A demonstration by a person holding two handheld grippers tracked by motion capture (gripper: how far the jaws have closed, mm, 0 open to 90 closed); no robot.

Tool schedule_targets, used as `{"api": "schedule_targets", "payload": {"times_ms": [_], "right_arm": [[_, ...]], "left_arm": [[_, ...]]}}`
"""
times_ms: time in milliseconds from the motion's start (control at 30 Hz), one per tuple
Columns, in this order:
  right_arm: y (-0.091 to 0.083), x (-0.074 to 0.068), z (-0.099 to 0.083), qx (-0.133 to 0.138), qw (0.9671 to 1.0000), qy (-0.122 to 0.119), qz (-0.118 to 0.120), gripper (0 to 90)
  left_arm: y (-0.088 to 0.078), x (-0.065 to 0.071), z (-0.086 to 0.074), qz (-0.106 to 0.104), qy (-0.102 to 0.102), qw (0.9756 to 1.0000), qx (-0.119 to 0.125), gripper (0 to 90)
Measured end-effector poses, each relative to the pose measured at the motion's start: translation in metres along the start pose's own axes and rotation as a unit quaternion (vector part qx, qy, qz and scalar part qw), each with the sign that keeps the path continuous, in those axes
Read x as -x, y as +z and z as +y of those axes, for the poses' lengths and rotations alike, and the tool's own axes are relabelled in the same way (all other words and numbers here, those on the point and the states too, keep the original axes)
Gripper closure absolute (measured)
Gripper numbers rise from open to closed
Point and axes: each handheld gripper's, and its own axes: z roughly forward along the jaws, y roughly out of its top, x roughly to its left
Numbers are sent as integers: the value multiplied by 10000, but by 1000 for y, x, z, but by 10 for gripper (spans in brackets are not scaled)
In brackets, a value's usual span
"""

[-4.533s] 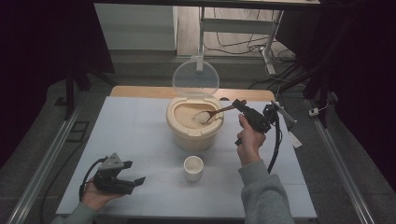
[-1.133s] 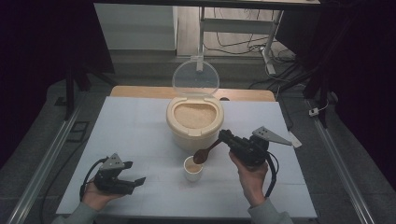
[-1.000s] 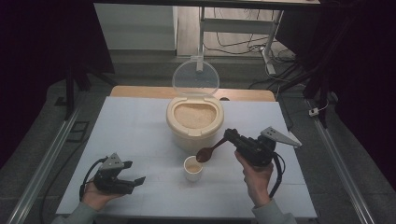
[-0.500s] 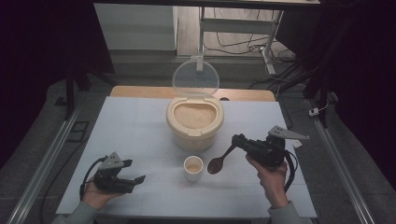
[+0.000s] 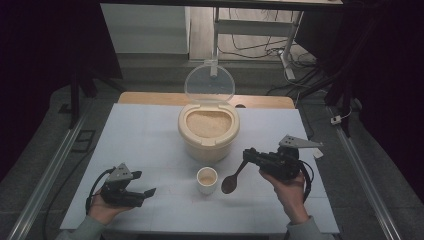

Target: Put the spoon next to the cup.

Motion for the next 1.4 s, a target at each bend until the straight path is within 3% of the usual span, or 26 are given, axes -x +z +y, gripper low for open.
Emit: {"api": "schedule_targets", "payload": {"times_ms": [267, 567, 700, 833, 1133, 1400], "right_arm": [[10, -5, 1, -499, 9985, -151, 188, 836], [40, -5, -6, -1146, 9927, -206, 319, 835], [53, 1, -12, -1334, 9905, -168, 286, 834], [57, 8, -14, -1285, 9912, -14, 319, 829], [64, 21, -21, -1206, 9923, -235, -150, 764], [72, 31, -28, -1214, 9903, -394, -549, 718]], "left_arm": [[0, -1, 0, -2, -4, 10000, -16, 175], [-1, -1, 0, 1, -5, 10000, -11, 175], [0, -1, -1, 1, 3, 10000, -28, 175], [0, -1, -1, 4, 5, 10000, -32, 176], [1, -1, 0, 7, 6, 10000, -42, 176], [2, 0, 0, 2, 17, 10000, -55, 175]]}}
